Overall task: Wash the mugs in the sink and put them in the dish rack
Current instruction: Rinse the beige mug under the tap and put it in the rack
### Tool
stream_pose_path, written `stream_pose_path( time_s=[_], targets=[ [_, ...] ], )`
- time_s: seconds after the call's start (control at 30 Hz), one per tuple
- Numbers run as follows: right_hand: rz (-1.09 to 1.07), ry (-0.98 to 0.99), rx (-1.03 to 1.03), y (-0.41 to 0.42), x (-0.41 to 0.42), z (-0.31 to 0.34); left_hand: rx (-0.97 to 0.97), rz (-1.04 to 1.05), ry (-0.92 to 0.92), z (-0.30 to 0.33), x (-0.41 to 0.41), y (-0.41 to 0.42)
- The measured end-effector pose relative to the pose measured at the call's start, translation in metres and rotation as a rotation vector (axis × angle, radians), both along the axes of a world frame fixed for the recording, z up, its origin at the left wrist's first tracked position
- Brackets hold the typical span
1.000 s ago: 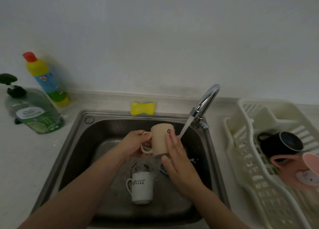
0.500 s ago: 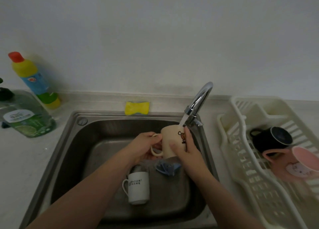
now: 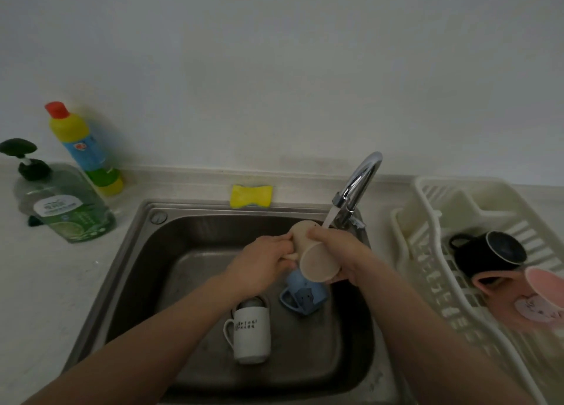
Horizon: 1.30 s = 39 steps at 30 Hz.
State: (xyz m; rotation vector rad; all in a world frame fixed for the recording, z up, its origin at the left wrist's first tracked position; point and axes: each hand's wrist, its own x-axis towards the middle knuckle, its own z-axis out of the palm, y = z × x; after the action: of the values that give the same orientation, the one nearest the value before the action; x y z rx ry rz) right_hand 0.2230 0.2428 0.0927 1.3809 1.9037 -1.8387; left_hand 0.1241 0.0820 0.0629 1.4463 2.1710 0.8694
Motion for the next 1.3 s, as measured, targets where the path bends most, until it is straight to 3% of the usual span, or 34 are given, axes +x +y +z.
stream_pose_path(
  time_s=[0.2, 0.43, 0.63, 0.83, 1.03, 1.17, 1.23, 1.3],
  targets=[
    [-0.05, -0.074, -0.031, 0.006, 0.015, -0.007, -0.014, 0.2, -0.256, -0.011, 0.002, 0.003],
    [-0.105, -0.089, 0.727, 0.056, 0.034, -0.053, -0.062, 0.286, -0.554, -0.018, -0.006, 0.012],
    [0.056, -0.178, 0.847, 0.097, 0.014, -0.09, -0.164, 0.247, -0.568, -0.015, -0.015, 0.013],
    [0.039, -0.212, 0.943, 0.122, 0.012, -0.099, -0.208, 0.253, -0.592, -0.014, -0.018, 0.016],
    [-0.093, -0.187, 0.763, 0.133, 0.002, -0.086, -0.221, 0.252, -0.608, -0.01, -0.02, 0.021],
    [-0.045, -0.193, 0.722, 0.113, 0.012, -0.07, -0.238, 0.236, -0.617, -0.005, -0.02, 0.025],
    [0.022, -0.021, 0.569, 0.083, 0.026, -0.054, -0.256, 0.224, -0.639, -0.002, -0.02, 0.026],
    [0.115, 0.165, 0.265, 0.047, 0.041, -0.029, -0.286, 0.196, -0.671, 0.0, -0.02, 0.026]
  ],
)
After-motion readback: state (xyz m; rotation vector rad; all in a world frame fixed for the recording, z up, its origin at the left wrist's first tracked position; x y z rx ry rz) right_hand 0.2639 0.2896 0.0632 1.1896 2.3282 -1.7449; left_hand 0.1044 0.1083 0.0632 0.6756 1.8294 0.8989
